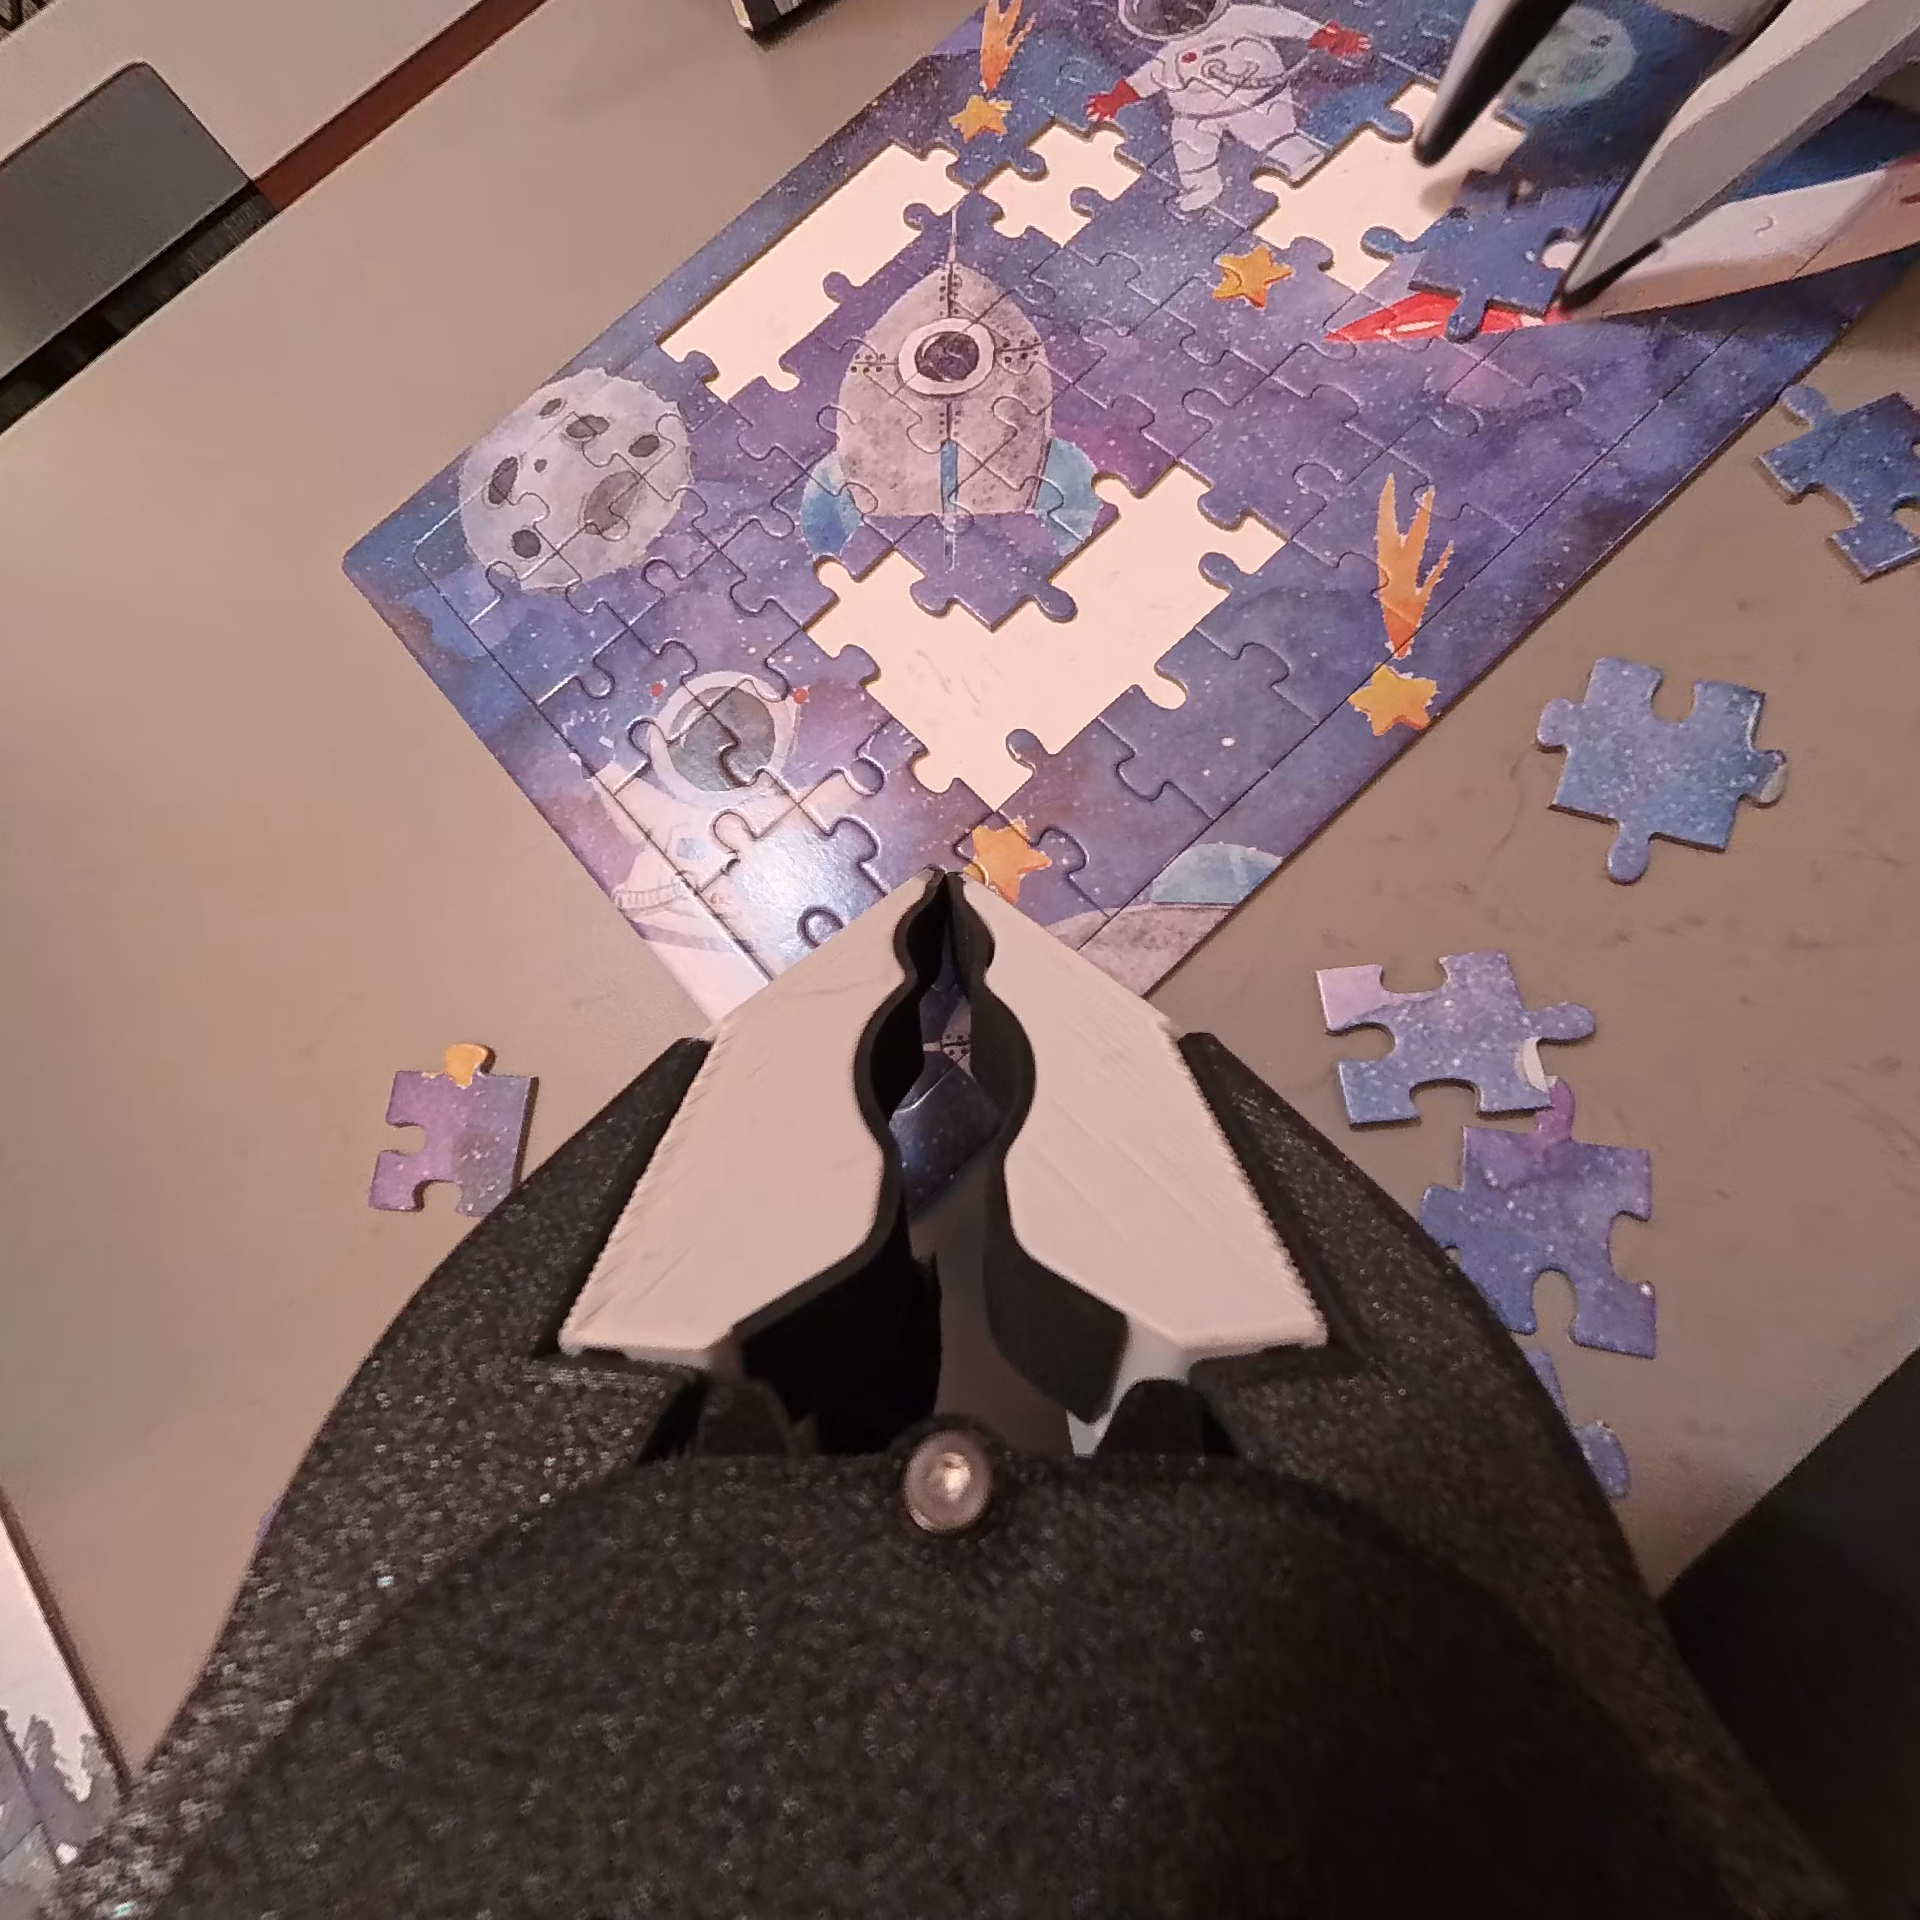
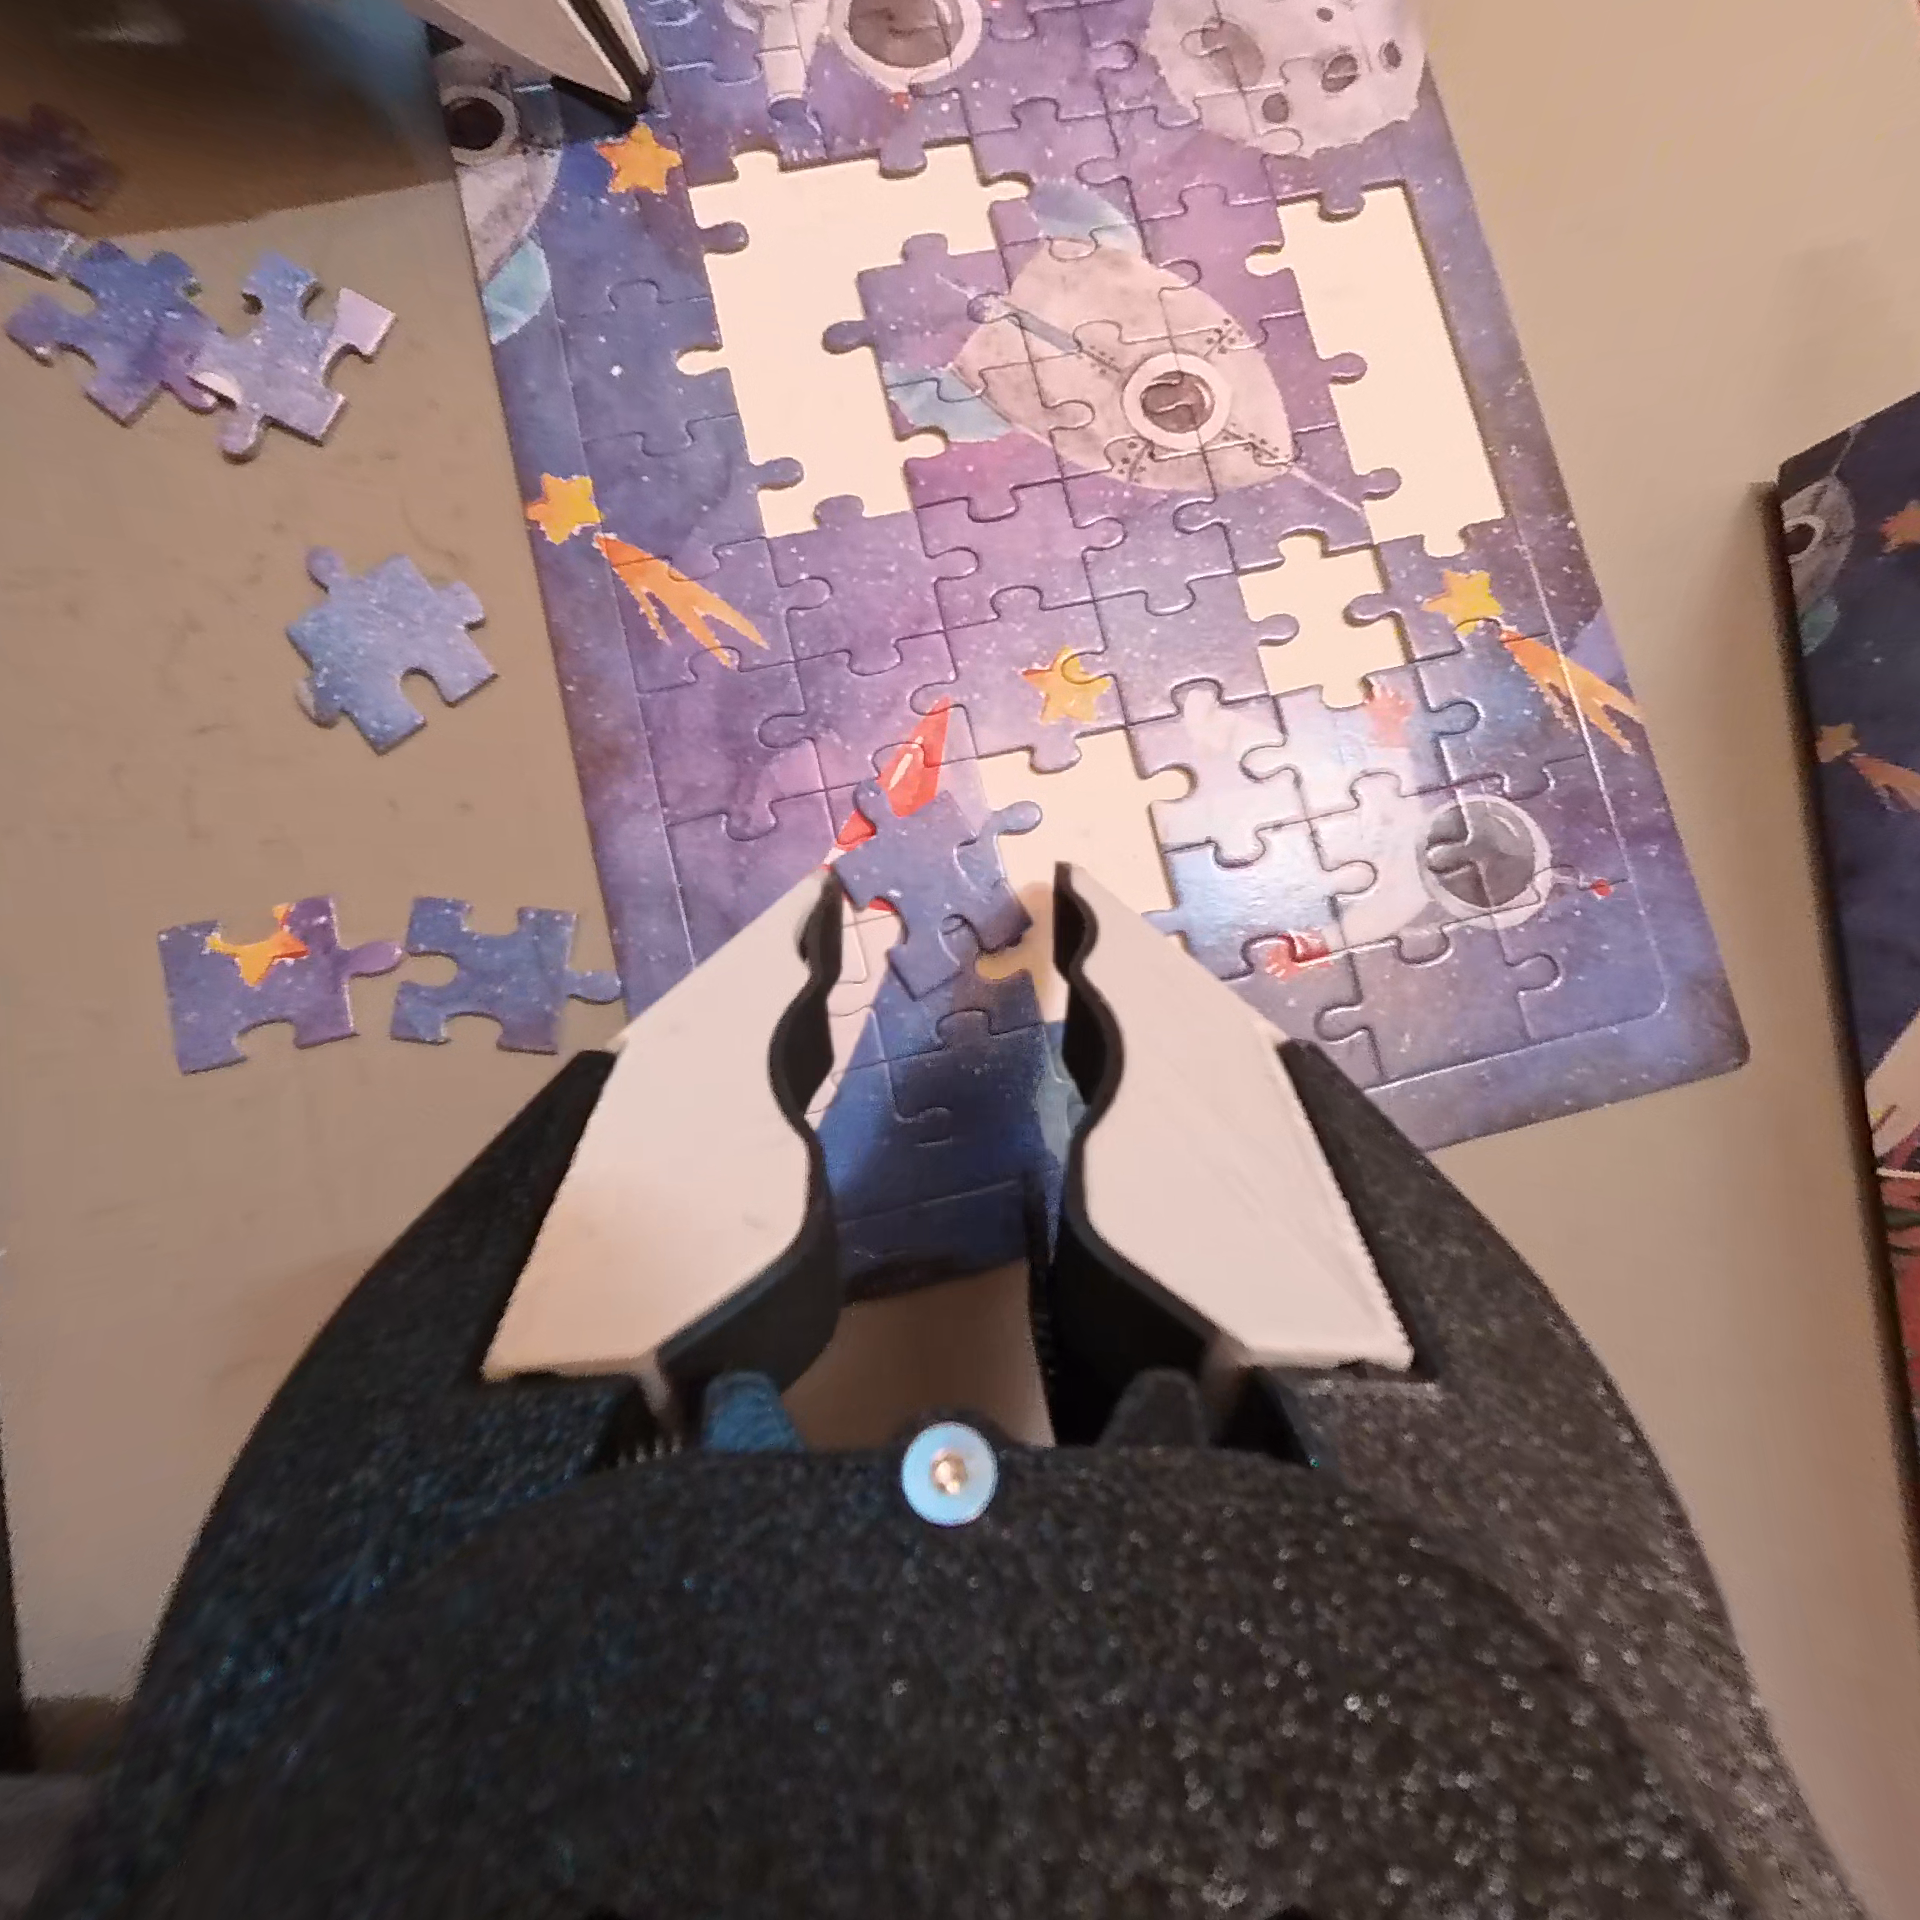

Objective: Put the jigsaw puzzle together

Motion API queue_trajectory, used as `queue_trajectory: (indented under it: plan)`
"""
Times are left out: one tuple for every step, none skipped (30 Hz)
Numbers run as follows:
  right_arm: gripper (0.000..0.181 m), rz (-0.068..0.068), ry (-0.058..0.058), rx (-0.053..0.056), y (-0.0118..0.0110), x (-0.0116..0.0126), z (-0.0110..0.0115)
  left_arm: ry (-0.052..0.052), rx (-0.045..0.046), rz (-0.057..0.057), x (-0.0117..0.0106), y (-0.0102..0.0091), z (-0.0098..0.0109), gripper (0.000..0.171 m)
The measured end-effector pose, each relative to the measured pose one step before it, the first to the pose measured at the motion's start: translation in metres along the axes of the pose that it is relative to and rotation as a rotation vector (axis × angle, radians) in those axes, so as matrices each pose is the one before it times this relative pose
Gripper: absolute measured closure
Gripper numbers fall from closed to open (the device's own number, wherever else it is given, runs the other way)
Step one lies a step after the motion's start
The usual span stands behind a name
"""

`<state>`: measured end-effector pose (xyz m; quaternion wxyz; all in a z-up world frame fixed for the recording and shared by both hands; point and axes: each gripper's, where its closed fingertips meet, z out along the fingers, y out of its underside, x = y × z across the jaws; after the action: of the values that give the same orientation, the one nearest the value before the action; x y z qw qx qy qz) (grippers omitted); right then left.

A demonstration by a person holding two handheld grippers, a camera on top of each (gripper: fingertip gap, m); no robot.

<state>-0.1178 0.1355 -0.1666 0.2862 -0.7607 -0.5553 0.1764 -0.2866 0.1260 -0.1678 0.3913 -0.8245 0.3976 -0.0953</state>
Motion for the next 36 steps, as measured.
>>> queue_trajectory:
  plan:
    - [0.142,0.0076,-0.0124,0.0066,-0.00057,-0.00083,0.00050,0.0004,0.00001,-0.0003,0.00001,-0.00004,0.00006,0.171]
    - [0.146,0.0135,-0.0211,0.0017,0.00037,-0.00214,0.00080,0.0004,0.00003,-0.0003,0.00000,0.00005,-0.00004,0.171]
    - [0.150,0.0146,-0.0217,0.0013,0.00046,-0.00210,0.00056,0.0002,0.00001,-0.0001,-0.00003,-0.00004,0.00006,0.171]
    - [0.150,0.0130,-0.0059,0.0003,0.00057,0.00007,-0.00028,-0.0002,-0.00004,0.0005,0.00009,-0.00001,-0.00001,0.171]
    - [0.150,0.0056,-0.0019,-0.0045,0.00068,0.00034,-0.00053,0.0000,0.00005,0.0007,-0.00005,-0.00001,0.00000,0.171]
    - [0.150,0.0054,0.0082,-0.0051,0.00048,0.00167,-0.00047,-0.0002,0.00004,0.0003,0.00004,0.00001,0.00012,0.171]
    - [0.150,0.0080,0.0128,-0.0029,0.00015,0.00255,-0.00031,0.0000,0.00003,0.0001,0.00000,0.00000,0.00000,0.171]
    - [0.151,0.0067,0.0098,-0.0005,-0.00027,0.00221,-0.00019,0.0002,0.00004,-0.0002,-0.00002,0.00005,-0.00004,0.171]
    - [0.153,0.0062,0.0094,0.0033,-0.00095,0.00199,-0.00019,0.0002,0.00006,-0.0002,0.00004,-0.00001,0.00000,0.171]
    - [0.168,0.0025,0.0125,0.0054,-0.00134,0.00207,-0.00072,-0.0002,0.00003,0.0003,-0.00004,0.00000,0.00000,0.171]
    - [0.181,-0.0081,0.0302,0.0100,-0.00212,0.00445,-0.00112,0.0000,0.00012,0.0001,-0.00001,-0.00002,0.00001,0.171]
    - [0.181,-0.0054,0.0403,0.0114,-0.00258,0.00577,-0.00101,0.0001,0.00004,-0.0001,0.00002,-0.00001,0.00000,0.171]
    - [0.179,0.0004,0.0304,0.0089,-0.00221,0.00435,-0.00072,-0.0002,-0.00002,0.0004,-0.00006,0.00000,0.00000,0.171]
    - [0.176,0.0045,0.0078,-0.0002,-0.00082,0.00102,-0.00018,0.0000,0.00008,0.0002,-0.00001,-0.00001,0.00001,0.171]
    - [0.175,0.0046,0.0004,-0.0021,-0.00050,-0.00020,-0.00038,0.0001,0.00005,-0.0001,0.00002,-0.00001,0.00000,0.171]
    - [0.173,-0.0015,0.0013,0.0013,-0.00053,0.00003,-0.00070,-0.0004,0.00000,0.0006,-0.00010,0.00000,0.00000,0.171]
    - [0.169,-0.0048,0.0035,0.0055,-0.00057,0.00074,-0.00154,-0.0003,0.00011,0.0006,0.00000,0.00009,0.00002,0.171]
    - [0.164,-0.0010,-0.0128,0.0123,-0.00096,-0.00131,-0.00194,-0.0001,0.00008,0.0001,0.00005,0.00003,-0.00005,0.171]
    - [0.156,0.0088,-0.0344,0.0148,-0.00091,-0.00424,-0.00193,-0.0004,0.00003,0.0005,-0.00002,-0.00006,0.00005,0.171]
    - [0.152,0.0200,-0.0400,0.0083,0.00002,-0.00490,-0.00102,-0.0001,0.00009,0.0004,0.00003,0.00002,-0.00005,0.171]
    - [0.148,0.0186,-0.0241,-0.0016,0.00146,-0.00210,0.00027,0.0003,0.00001,-0.0002,-0.00001,-0.00004,0.00006,0.171]
    - [0.146,0.0071,0.0020,-0.0029,0.00169,0.00177,0.00125,0.0004,-0.00008,-0.0001,-0.00001,-0.00003,0.00005,0.171]
    - [0.144,-0.0010,0.0086,-0.0025,0.00161,0.00220,0.00202,0.0007,0.00006,-0.0003,0.00004,-0.00005,0.00006,0.171]
    - [0.144,-0.0043,-0.0003,-0.0094,0.00218,0.00035,0.00236,0.0007,-0.00006,-0.0004,0.00005,-0.00003,0.00005,0.171]
    - [0.144,-0.0050,0.0008,-0.0096,0.00184,0.00044,0.00239,0.0000,-0.00012,0.0004,-0.00003,0.00002,-0.00001,0.171]
    - [0.144,-0.0078,0.0010,-0.0066,0.00135,0.00041,0.00225,-0.0004,0.00003,0.0007,0.00003,-0.00003,-0.00001,0.171]
    - [0.144,-0.0080,0.0009,-0.0041,0.00099,0.00075,0.00201,-0.0012,-0.00005,0.0014,0.00003,0.00004,0.00004,0.171]
    - [0.145,0.0023,-0.0105,0.0083,-0.00082,-0.00031,0.00051,-0.0017,-0.00019,0.0021,0.00004,-0.00004,-0.00004,0.171]
    - [0.145,0.0113,-0.0127,0.0008,0.00063,-0.00003,0.00037,-0.0011,-0.00003,0.0014,0.00005,0.00003,0.00004,0.171]
    - [0.147,0.0182,-0.0190,0.0016,0.00066,-0.00072,0.00017,-0.0003,0.00005,0.0011,0.00009,0.00001,-0.00006,0.171]
    - [0.148,0.0170,-0.0151,0.0049,0.00027,-0.00060,0.00001,0.0005,0.00027,0.0015,0.00024,-0.00008,0.00000,0.171]
    - [0.149,0.0057,-0.0030,0.0053,0.00020,0.00043,-0.00023,-0.0007,0.00002,0.0009,0.00005,0.00001,-0.00007,0.171]
    - [0.150,0.0016,0.0000,0.0022,0.00014,0.00036,-0.00018,-0.0001,0.00006,0.0007,0.00009,0.00004,0.00006,0.171]
    - [0.154,0.0016,-0.0018,-0.0021,0.00005,0.00011,-0.00026,-0.0005,-0.00004,0.0010,0.00000,-0.00002,-0.00001,0.171]
    - [0.162,0.0054,-0.0154,-0.0035,0.00020,-0.00183,0.00004,0.0000,0.00003,0.0001,0.00013,-0.00003,-0.00001,0.171]
    - [0.162,0.0101,-0.0013,-0.0019,-0.00016,0.00021,0.00009,0.0003,0.00005,-0.0003,-0.00009,-0.00006,-0.00005,0.171]
